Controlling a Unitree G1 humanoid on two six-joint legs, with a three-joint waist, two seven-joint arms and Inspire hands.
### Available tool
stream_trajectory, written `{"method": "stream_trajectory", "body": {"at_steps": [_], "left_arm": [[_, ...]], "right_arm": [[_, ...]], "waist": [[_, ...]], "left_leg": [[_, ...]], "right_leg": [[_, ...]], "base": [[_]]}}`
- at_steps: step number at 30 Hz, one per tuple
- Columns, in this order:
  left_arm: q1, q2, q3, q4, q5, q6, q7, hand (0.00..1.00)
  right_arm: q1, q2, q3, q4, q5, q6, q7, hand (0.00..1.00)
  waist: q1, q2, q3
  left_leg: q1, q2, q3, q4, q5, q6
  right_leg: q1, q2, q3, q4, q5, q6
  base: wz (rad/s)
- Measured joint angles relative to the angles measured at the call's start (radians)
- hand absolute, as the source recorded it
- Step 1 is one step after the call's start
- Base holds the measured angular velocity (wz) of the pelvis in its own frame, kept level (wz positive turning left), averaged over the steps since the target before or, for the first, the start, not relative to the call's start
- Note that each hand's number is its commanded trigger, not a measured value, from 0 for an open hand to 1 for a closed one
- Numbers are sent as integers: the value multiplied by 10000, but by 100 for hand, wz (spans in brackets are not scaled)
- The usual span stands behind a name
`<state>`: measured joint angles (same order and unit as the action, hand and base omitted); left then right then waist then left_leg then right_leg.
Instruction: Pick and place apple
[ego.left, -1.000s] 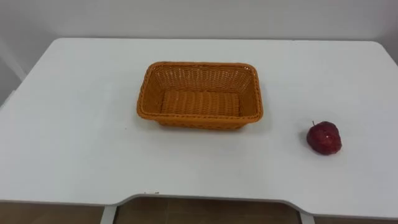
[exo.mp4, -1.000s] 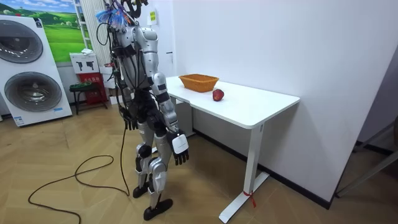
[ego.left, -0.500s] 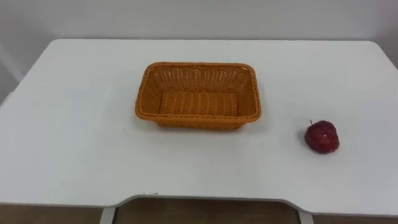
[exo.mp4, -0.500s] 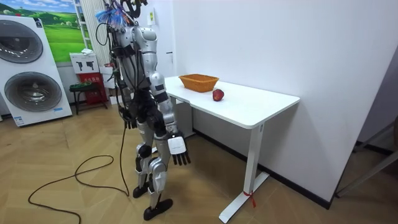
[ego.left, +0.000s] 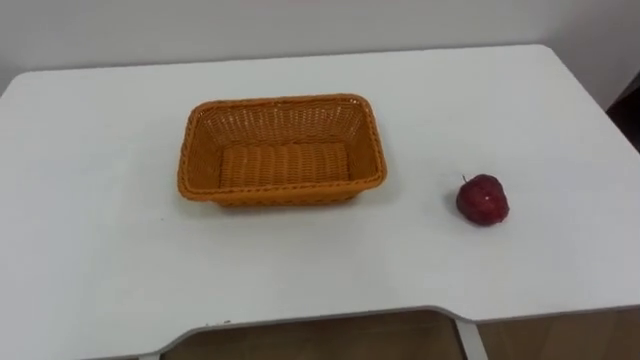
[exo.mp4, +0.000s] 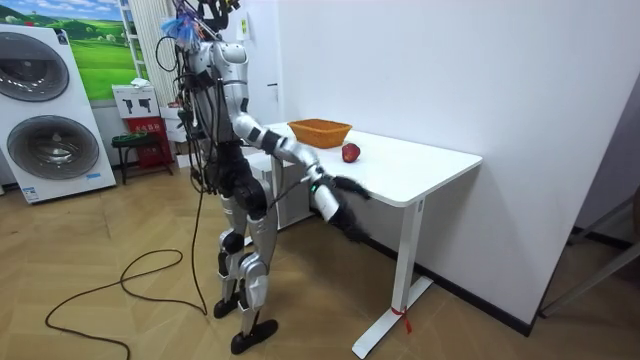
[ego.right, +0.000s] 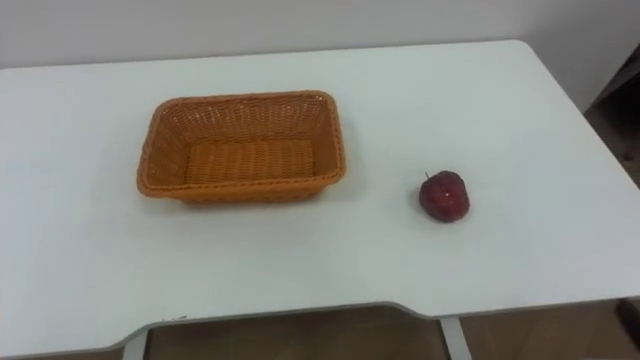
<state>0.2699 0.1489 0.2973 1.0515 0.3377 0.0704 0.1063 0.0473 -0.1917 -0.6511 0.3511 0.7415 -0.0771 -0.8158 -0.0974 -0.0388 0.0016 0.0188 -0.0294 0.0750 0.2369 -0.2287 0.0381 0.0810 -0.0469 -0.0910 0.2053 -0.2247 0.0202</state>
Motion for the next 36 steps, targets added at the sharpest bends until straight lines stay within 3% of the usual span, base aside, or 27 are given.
{"method": "stream_trajectory", "body": {"at_steps": [7, 9, 12, 18, 26, 31, 36], "left_arm": [[235, -21, -692, 7, 34, -50, 130, 0], [230, -12, -857, 44, -29, -54, 149, 0], [75, -19, -1217, 152, -161, -99, 150, 0], [102, -47, -1557, 296, -199, -116, 108, 0], [151, -113, -1848, 127, -191, -126, 84, 0], [165, -57, -2031, -253, -195, -142, 84, 0], [166, -24, -2034, -421, -195, -188, 83, 0]], "right_arm": [[38, -91, 686, -2723, -4130, -277, -1338, 0], [44, -99, 1146, -3110, -4781, -351, -1465, 0], [115, -99, 1966, -3400, -5510, -427, -1418, 0], [139, -97, 3267, -3690, -5763, -450, -239, 0], [232, -98, 4361, -3659, -5792, -443, 1771, 0], [233, -97, 5182, -3526, -5794, -413, 2856, 0], [232, -110, 5398, -3404, -5811, -360, 3647, 0]], "waist": [[275, 44, -48], [348, 2, -11], [518, 29, -28], [659, 68, -32], [806, 173, -39], [831, 169, 11], [945, 149, 43]], "left_leg": [[-40, 4, 2, -26, 6, -1], [30, 16, 5, -24, 8, -3], [20, 33, 40, -2, 7, -3], [-11, 60, 45, -59, 3, -7], [-47, 59, 42, -16, 6, -9], [28, 71, 40, -35, 7, -11], [21, 71, 38, -27, 7, -11]], "right_leg": [[-132, 1, 4, -18, 3, -1], [-111, 9, 7, 0, 3, -1], [-137, 10, 20, 7, 11, -13], [-138, 30, 16, 35, 29, -24], [-112, 29, 13, -28, 31, -26], [-47, 31, 0, -45, 31, -26], [-53, 29, -1, -34, 34, -28]], "base": [[0], [0], [-2], [0], [0], [0], [0]]}}
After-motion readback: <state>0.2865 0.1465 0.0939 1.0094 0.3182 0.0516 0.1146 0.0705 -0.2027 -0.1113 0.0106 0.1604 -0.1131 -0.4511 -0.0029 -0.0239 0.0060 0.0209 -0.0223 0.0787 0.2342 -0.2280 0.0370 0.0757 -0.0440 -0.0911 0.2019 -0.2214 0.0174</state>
